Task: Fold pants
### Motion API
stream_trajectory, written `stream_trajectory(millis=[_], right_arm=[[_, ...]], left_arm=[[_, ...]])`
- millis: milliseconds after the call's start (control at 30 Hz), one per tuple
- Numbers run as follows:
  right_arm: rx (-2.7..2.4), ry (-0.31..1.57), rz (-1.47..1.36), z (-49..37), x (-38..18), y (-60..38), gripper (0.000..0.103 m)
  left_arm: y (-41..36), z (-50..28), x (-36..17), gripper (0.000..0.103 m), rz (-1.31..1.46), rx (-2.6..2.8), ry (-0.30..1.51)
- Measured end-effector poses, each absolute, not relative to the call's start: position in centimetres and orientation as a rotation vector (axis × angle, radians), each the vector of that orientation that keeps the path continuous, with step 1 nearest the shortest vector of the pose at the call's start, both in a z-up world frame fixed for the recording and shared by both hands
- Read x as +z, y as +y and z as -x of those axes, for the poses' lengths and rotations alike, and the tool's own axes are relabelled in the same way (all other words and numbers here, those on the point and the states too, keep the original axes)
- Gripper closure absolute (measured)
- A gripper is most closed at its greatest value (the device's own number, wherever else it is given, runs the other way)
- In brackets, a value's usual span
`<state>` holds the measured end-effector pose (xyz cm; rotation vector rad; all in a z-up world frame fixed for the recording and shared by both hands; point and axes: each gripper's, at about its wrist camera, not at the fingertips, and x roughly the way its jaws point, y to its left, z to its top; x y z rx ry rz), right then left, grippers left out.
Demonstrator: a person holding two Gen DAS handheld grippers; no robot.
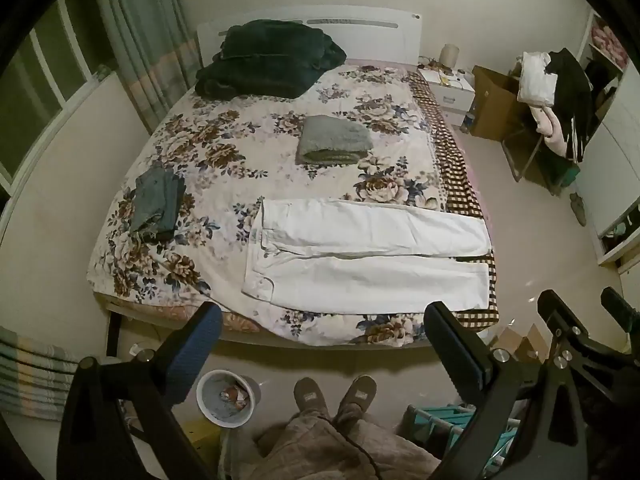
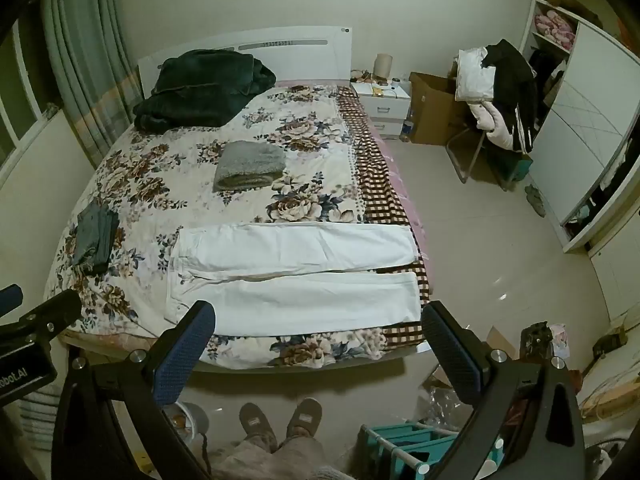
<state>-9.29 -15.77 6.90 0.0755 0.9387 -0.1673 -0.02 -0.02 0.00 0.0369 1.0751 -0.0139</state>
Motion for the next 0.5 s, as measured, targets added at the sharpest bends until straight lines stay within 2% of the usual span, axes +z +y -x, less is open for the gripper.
stream_trajectory(millis=[500], right_arm=[[-0.166, 0.947, -0.064, 9.3, 7.4, -15.7, 0.0]], left_arm=[[1.0, 0.3, 0.6, 0.0, -0.029, -0.017, 1.064]])
